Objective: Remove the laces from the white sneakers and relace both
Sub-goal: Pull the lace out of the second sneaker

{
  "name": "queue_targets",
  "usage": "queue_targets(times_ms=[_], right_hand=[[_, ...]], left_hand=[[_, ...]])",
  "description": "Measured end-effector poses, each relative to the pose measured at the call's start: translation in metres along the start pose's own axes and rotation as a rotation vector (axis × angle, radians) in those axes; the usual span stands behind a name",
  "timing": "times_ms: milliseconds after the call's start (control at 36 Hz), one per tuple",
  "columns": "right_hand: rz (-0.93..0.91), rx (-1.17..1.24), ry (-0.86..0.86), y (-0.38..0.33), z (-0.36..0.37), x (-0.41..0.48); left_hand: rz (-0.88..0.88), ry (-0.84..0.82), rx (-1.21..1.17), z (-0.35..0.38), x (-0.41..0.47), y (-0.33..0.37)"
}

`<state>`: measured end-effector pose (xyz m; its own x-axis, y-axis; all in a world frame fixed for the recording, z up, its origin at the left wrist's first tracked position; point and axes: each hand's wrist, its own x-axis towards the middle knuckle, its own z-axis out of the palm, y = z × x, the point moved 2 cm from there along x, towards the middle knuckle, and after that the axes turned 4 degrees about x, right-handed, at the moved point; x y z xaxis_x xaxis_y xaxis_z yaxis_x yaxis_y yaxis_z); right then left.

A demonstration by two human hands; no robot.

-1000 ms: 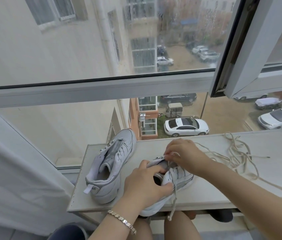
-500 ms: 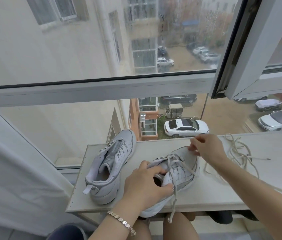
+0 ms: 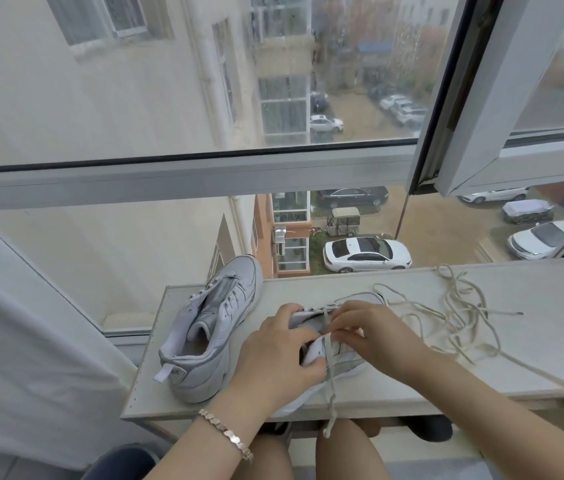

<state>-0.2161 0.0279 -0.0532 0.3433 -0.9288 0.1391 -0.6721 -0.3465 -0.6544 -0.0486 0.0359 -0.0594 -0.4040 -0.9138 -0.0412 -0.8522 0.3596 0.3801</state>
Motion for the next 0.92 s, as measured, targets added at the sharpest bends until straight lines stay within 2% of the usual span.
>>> queue_targets(times_ms=[111, 167, 278, 361, 444, 500, 583, 667, 722, 917], right_hand=[[0.135, 0.093, -0.019, -0.002, 0.003, 0.004], [0.216, 0.265, -0.076, -0.005, 0.003, 0.007], [0.277, 0.514, -0.056, -0.013, -0.018, 0.011], [0.225, 0.491, -0.179, -0.018, -0.036, 0.005], [0.197, 0.333, -0.388, -0.018, -0.042, -0.007], [0.235, 0.237, -0.466, -0.013, -0.040, -0.014], [0.290, 0.131, -0.383, -0.003, -0.032, -0.018], [0.253, 0.076, -0.190, 0.005, -0.022, -0.015], [0.214, 0.018, -0.122, 0.007, -0.015, -0.012], [0.121, -0.108, -0.096, 0.012, -0.003, -0.002]], left_hand=[[-0.003, 0.039, 0.017, 0.002, -0.002, -0.001], [0.008, 0.040, 0.028, 0.004, -0.003, -0.001], [-0.007, 0.030, 0.020, 0.003, -0.001, -0.002], [-0.012, 0.015, 0.021, 0.004, 0.000, -0.002], [-0.004, 0.019, 0.026, 0.005, -0.001, -0.003], [-0.009, 0.036, 0.017, 0.005, -0.001, -0.003], [-0.021, 0.042, 0.002, 0.005, -0.001, -0.002], [-0.025, 0.038, -0.012, 0.004, -0.001, -0.002], [-0.025, 0.034, -0.013, 0.004, -0.002, -0.002], [-0.032, 0.026, -0.020, 0.003, -0.001, -0.001]])
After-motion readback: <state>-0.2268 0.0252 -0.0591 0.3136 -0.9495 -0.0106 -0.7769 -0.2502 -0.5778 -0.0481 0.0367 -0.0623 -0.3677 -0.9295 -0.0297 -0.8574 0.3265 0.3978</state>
